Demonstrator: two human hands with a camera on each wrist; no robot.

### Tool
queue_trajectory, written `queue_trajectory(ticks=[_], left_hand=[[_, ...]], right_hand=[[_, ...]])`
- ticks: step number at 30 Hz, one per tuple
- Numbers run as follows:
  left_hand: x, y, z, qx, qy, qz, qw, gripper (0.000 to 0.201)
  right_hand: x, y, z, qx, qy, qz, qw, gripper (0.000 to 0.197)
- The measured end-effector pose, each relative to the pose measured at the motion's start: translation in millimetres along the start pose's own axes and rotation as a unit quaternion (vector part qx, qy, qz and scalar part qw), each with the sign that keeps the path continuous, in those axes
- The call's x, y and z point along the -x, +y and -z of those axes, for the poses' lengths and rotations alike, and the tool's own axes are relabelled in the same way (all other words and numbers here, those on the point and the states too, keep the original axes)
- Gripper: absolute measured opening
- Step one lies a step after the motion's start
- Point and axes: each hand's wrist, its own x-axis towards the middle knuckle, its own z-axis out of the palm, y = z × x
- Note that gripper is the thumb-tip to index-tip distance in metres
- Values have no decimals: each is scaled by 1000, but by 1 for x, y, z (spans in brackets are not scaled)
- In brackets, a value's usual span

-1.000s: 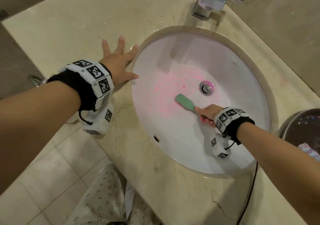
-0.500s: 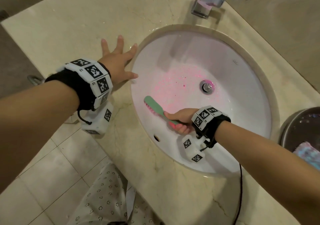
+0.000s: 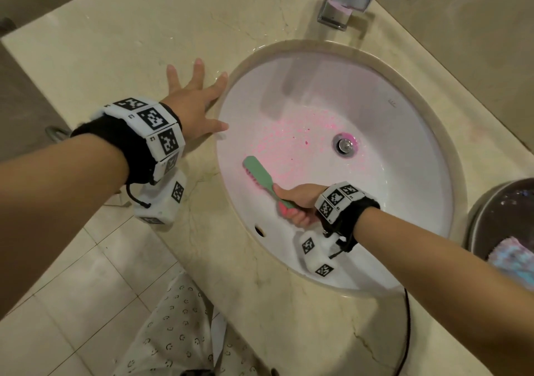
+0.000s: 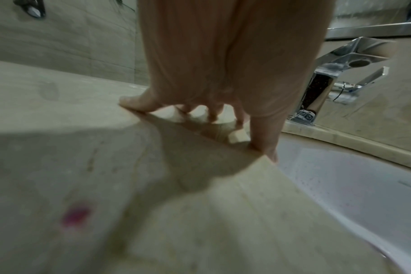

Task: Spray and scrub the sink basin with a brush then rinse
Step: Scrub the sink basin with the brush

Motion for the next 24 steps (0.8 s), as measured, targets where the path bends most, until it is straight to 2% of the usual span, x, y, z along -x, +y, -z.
queue_trajectory(ticks=[3,5,7,9,12,15,17,19,22,24], left_hand=[[-1,0,0,-3,-1,0,1000,79],[-1,0,0,1,-2,0,1000,80],[0,0,0,2,-3,1,1000,79],[1,0,0,1,-2,1,1000,79],[1,1,0,8,-3,4,1000,80],[0,0,0,6,-2,3,1000,80],[0,0,0,6,-3,2,1000,80],[-1,0,0,6,-4,1,1000,81],[-2,-1,0,4,-4,-1,1000,81],[-2,-1,0,6,-5,0,1000,81]], right_hand=[[1,-3,-11,26,-87,10,996,68],[1,3,-11,58,-105,-4,993,73],[3,11,-2,103,-98,-20,990,70],[7,18,11,130,-56,-41,989,65],[14,23,26,136,60,-39,988,61],[10,15,23,124,94,-11,988,61],[5,6,12,82,69,1,994,61],[1,-3,-3,49,10,12,999,60],[0,-9,-16,57,-72,21,996,59],[2,-5,-14,85,-87,4,992,60]])
